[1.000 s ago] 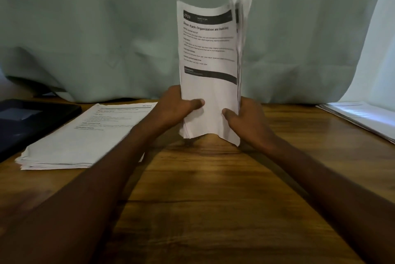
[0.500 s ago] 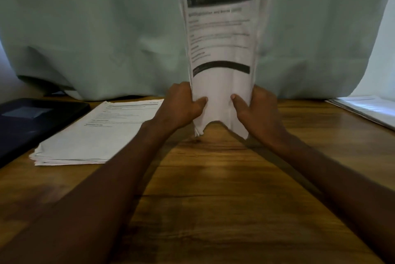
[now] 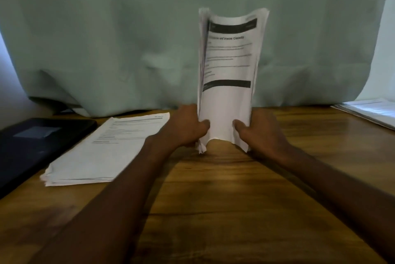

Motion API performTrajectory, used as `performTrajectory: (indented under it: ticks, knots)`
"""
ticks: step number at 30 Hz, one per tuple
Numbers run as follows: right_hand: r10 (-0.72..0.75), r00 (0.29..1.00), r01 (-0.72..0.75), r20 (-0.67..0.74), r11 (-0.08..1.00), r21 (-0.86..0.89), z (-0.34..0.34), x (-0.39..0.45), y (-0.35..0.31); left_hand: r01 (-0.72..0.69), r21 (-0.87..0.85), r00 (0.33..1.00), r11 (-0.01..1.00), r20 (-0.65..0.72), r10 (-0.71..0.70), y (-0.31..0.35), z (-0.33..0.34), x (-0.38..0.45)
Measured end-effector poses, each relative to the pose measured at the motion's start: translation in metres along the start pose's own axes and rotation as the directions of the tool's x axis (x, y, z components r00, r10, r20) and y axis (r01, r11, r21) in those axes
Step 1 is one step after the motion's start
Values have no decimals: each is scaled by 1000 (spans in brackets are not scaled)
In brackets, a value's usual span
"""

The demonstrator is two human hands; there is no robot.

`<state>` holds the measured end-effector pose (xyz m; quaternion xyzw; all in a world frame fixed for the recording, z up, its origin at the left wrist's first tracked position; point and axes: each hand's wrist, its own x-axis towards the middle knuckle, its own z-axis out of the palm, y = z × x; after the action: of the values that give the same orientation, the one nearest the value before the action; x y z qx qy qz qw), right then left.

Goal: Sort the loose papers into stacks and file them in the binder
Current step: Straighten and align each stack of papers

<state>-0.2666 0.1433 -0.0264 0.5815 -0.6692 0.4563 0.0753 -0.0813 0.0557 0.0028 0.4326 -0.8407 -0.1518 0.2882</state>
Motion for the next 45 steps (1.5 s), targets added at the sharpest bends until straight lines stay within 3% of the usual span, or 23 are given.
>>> performTrajectory:
  ticks: [3, 7, 11, 16, 21, 24, 29, 33, 43, 45]
  knots:
    - [-28, 997, 26, -67, 999, -31, -3, 4, -1, -35, -36, 997, 999, -71, 32, -3, -3, 1]
    - [48, 997, -47, 54, 999, -24, 1, 0, -1, -33, -83, 999, 996, -26, 31, -5, 6, -6]
    - [20, 1000, -20, -5, 1000, 7, 0, -4, -6, -142, -163, 983, 976, -139, 120, -7, 1, -9]
    - [61, 986, -50, 157, 996, -74, 4, -3, -4, -67, -135, 998, 989, 6, 68, -15, 2, -12]
    - [24, 998, -20, 63, 998, -63, 0, -2, -4, -125, -104, 992, 987, -45, 121, -12, -3, -9]
    - [71, 984, -48, 163, 989, -138, 1, -1, 1, -90, -99, 995, 991, 37, 94, -15, -1, -11]
    - [37, 994, -28, 106, 996, -79, -1, -2, -1, -111, -86, 994, 990, 10, 113, -13, -3, -8]
    - [85, 973, -61, 216, 991, -118, 0, -1, 1, -76, -58, 992, 995, 94, 81, -16, 3, -8]
    - [69, 989, -69, 130, 998, -10, 1, -3, -2, -94, 28, 993, 995, 70, 92, -18, 1, -5]
    - [73, 984, -71, 163, 997, -14, 0, -2, -2, -106, -73, 994, 992, 3, 106, -18, -1, -4]
